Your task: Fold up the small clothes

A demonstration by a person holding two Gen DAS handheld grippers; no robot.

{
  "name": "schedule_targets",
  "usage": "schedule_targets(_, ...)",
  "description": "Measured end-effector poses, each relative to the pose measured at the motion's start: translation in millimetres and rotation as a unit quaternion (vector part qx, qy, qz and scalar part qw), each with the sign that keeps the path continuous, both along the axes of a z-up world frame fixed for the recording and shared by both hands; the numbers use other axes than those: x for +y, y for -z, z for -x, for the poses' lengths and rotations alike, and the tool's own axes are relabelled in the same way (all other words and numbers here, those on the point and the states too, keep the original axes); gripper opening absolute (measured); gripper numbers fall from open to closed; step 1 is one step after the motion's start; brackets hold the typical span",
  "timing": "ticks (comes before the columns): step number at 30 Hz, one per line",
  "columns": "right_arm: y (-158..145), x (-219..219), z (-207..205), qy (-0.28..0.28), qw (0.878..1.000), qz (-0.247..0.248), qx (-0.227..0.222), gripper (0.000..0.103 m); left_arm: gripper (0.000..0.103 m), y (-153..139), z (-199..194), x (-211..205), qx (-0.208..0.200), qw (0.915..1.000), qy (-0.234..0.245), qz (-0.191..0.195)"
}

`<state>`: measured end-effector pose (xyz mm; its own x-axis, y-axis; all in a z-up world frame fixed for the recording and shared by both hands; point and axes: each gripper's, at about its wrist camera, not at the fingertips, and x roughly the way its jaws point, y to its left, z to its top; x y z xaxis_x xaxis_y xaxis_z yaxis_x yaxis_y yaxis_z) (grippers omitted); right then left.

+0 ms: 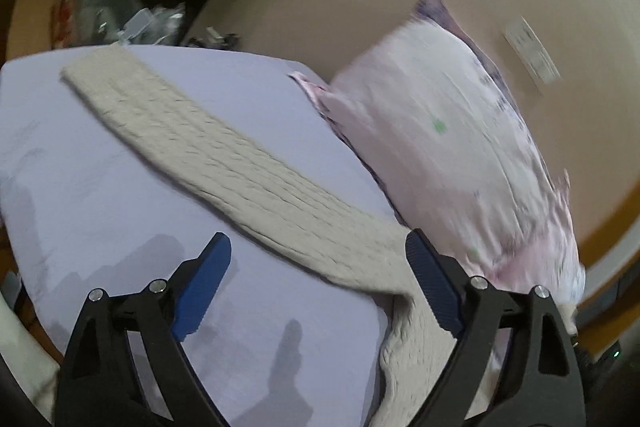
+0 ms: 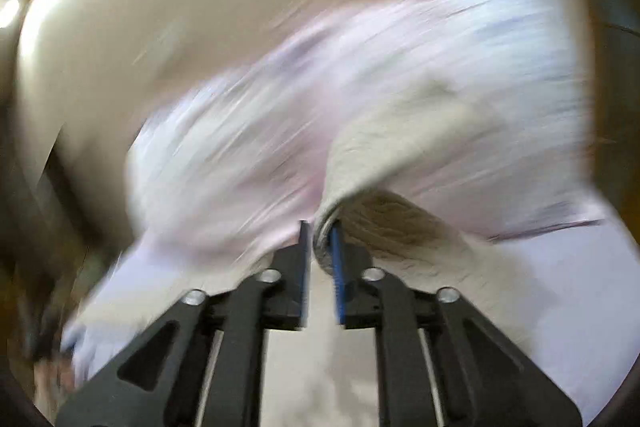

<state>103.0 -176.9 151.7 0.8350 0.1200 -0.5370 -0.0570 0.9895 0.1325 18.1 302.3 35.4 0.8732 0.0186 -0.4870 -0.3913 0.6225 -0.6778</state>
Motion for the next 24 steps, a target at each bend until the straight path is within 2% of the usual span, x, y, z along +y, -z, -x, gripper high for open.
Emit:
schedule_targets(1, 22.5, 36.5, -11.8, -0.048, 0.997, 0.012, 0.053, 0.052, 0.089, 1.9, 0.8, 3.5, 0.001, 1.0, -0.007, 0.006)
schedule_targets(2, 39.7, 63.7, -16.4, -0.08, 0.993, 0.024, 0.084, 0.052, 0.089, 4.1, 1.4, 7.9, 0.002, 0.9998, -0.011, 0.015)
schedule_targets(3, 44.9, 73.8, -14.9, -0.09, 0.992, 0.03, 0.089, 0.052, 0.087, 5.6, 4.3, 11.3, 0.001, 0.9998, -0.012, 0.018)
schedule_targets(5, 45.2, 87.3, 1.2, -0.091, 0.993, 0.051, 0.06, 0.061, 0.084, 8.8, 3.5, 19.8, 0.004, 0.9995, -0.019, 0.024)
schedule_targets(7, 35.1, 73.3, 12.1, -0.075, 0.995, 0.046, 0.037, 0.082, 0.08, 14.2, 1.8, 34.7, 0.012, 0.9986, -0.035, 0.037)
schedule_targets(9, 26.3, 54.6, 23.0, -0.054, 0.997, 0.037, 0.027, 0.083, 0.076, 20.5, 1.8, 49.0, 0.015, 0.9968, -0.049, 0.06)
schedule_targets(12, 25.3, 23.8, 29.5, -0.014, 0.999, 0.032, 0.033, 0.084, 0.075, 35.2, 3.0, 72.3, 0.028, 0.9896, -0.086, 0.112)
schedule_targets(13, 26.3, 12.8, 34.1, 0.001, 0.999, 0.025, 0.04, 0.084, 0.066, 39.7, 4.2, 77.5, 0.032, 0.9867, -0.097, 0.127)
schedule_targets(18, 38.6, -21.0, 27.5, 0.033, 0.998, -0.011, 0.06, 0.084, 0.065, 45.4, 3.8, 95.7, 0.028, 0.9779, -0.116, 0.172)
schedule_targets(20, 44.2, -24.7, 26.8, 0.037, 0.997, -0.019, 0.062, 0.084, 0.054, 47.6, -0.6, 101.0, 0.038, 0.9771, -0.118, 0.173)
schedule_targets(21, 46.5, -26.9, 28.1, 0.038, 0.997, -0.024, 0.063, 0.084, 0.043, 49.8, -2.1, 103.6, 0.042, 0.9759, -0.12, 0.177)
schedule_targets(22, 47.1, -28.0, 28.7, 0.037, 0.997, -0.025, 0.064, 0.085, 0.022, 53.9, -3.9, 106.2, 0.047, 0.9745, -0.12, 0.184)
schedule_targets(23, 48.7, -29.9, 30.9, 0.037, 0.997, -0.026, 0.064, 0.085, 0.013, 54.1, -7.5, 107.3, 0.052, 0.9748, -0.12, 0.181)
schedule_targets(24, 48.7, -31.6, 33.3, 0.038, 0.997, -0.025, 0.063, 0.086, 0.009, 52.6, -9.2, 107.0, 0.056, 0.9763, -0.119, 0.172)
